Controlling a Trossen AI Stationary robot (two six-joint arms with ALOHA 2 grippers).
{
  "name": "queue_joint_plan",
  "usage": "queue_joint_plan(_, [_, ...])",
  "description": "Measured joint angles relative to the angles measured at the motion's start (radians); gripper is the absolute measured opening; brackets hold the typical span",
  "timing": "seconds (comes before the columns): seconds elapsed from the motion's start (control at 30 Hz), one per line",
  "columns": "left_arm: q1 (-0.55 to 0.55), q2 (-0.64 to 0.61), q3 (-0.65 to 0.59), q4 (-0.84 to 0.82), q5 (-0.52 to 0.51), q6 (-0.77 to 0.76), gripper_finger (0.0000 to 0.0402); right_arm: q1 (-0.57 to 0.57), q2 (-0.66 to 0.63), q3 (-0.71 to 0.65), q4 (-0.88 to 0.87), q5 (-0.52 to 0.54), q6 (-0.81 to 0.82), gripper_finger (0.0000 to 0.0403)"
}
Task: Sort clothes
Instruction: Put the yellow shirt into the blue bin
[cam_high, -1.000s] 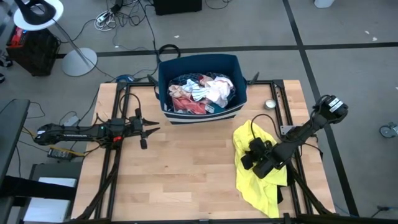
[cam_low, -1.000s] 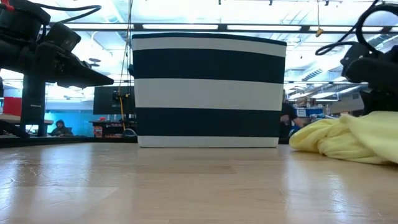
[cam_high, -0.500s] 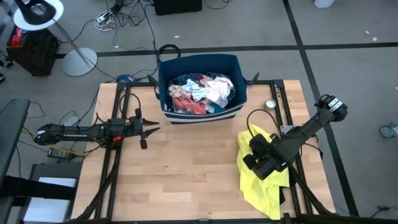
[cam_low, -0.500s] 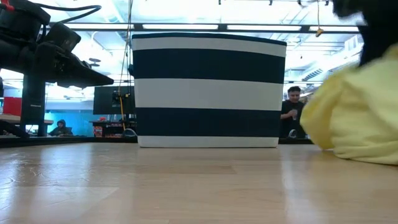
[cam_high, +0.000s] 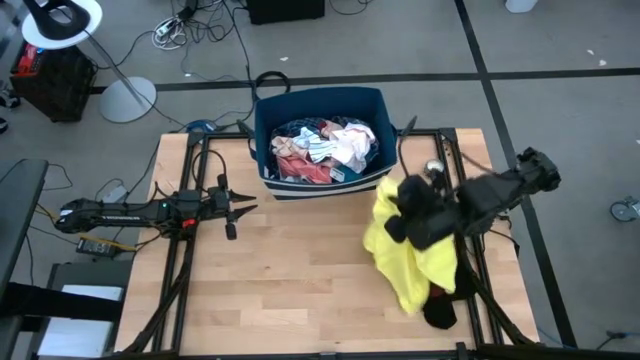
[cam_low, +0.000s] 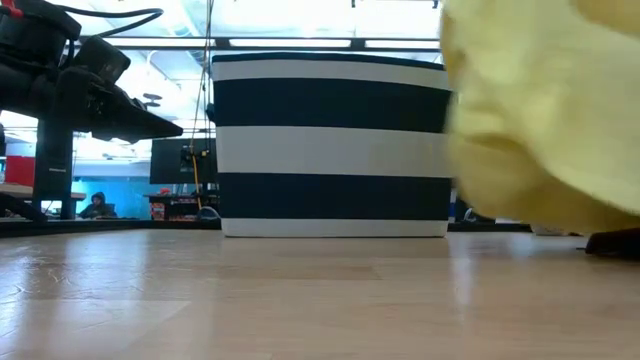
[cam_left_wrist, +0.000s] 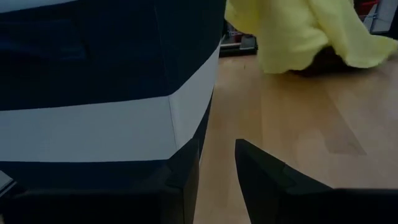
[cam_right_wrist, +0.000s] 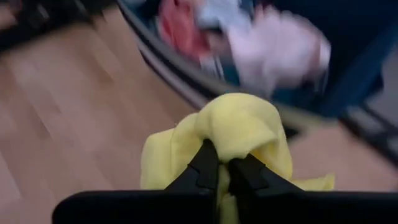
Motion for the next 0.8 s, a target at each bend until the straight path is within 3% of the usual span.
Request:
queue_joint_plan(0.23, [0.0,0.0,0.0,0.0,0.0,0.0,0.011,-0.164,0.0,0.182,0.322,0.028,-0.489,0.001])
queue_joint_plan(0.47, [0.0,0.0,0.0,0.0,0.0,0.004,0.011,-0.37,0.0,0.293,0.839,-0.141,-0.943,0.001])
queue_joint_plan(0.7, [0.0,0.0,0.0,0.0,0.0,0.005,0.011,-0.556,0.017,0.299,1.092,-0.24,-1.075,0.0009])
queue_joint_plan(0.8, [0.0,0.0,0.0,0.0,0.0,0.006,0.011,-0.63,0.05,0.298,1.191,-0.341,-1.078,0.0009])
